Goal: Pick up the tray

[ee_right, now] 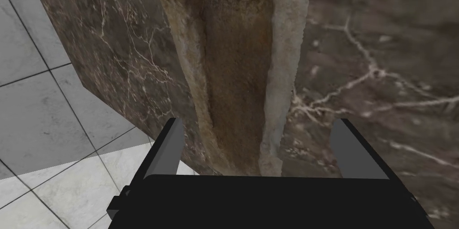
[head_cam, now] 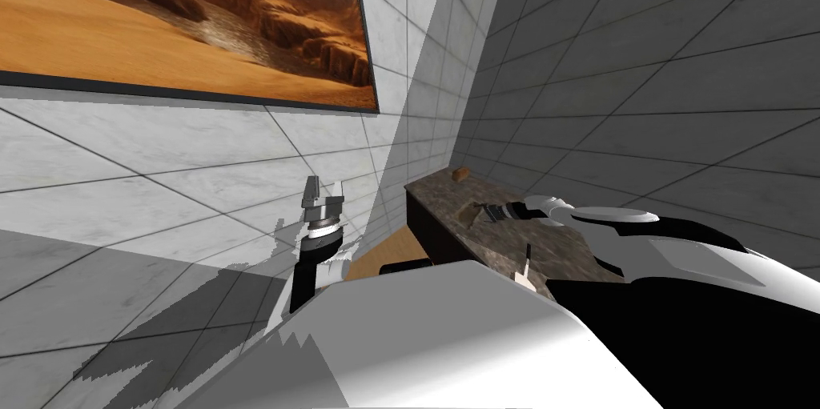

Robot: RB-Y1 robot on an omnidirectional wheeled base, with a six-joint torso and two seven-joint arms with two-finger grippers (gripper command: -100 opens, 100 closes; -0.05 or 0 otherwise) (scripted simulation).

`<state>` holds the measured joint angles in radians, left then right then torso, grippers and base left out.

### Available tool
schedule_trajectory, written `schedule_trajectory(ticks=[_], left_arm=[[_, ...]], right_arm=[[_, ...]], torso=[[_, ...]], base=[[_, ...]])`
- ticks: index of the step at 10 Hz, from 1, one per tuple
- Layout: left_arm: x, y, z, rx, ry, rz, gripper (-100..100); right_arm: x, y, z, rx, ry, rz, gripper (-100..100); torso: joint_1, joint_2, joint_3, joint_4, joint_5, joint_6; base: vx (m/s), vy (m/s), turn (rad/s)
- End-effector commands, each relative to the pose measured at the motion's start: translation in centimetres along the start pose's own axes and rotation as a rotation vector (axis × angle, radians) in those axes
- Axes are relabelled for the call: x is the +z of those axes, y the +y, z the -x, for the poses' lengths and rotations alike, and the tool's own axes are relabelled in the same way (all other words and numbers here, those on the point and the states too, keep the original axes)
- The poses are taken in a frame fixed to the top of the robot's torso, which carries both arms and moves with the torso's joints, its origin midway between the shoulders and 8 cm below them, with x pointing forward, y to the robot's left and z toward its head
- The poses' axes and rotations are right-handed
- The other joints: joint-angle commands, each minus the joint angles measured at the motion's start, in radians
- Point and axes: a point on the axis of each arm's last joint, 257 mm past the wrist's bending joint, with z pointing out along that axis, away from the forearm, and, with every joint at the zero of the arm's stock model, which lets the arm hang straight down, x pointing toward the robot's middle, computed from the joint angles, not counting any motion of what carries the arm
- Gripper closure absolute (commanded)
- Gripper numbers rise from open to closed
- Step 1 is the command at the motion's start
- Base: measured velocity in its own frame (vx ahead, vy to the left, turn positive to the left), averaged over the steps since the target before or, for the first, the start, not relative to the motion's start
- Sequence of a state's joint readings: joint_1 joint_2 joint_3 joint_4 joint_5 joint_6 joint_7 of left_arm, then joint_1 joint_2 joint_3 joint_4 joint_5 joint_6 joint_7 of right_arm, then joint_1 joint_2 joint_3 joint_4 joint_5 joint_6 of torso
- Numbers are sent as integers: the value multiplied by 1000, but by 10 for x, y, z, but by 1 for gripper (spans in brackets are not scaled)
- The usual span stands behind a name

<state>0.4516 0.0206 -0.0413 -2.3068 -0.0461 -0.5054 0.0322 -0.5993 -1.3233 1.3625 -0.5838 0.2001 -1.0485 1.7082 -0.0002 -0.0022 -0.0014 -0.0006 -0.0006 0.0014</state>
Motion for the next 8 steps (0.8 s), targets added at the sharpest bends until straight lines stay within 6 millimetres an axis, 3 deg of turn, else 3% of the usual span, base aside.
schedule_trajectory(ticks=[1,3,4,8], left_arm=[[0,0,0,0,0,0,0],[0,0,0,0,0,0,0],[0,0,0,0,0,0,0],[0,0,0,0,0,0,0]], right_arm=[[14,2,2,4,5,-3,-100],[15,2,4,4,2,-3,-100],[16,2,4,4,5,-3,100],[16,1,4,4,5,-4,100]], torso=[[0,0,0,0,0,0],[0,1,1,0,0,0],[0,2,1,0,0,0],[0,2,1,0,0,0]], base=[[6,-4,59],[3,-4,26],[0,0,0],[0,0,1]])
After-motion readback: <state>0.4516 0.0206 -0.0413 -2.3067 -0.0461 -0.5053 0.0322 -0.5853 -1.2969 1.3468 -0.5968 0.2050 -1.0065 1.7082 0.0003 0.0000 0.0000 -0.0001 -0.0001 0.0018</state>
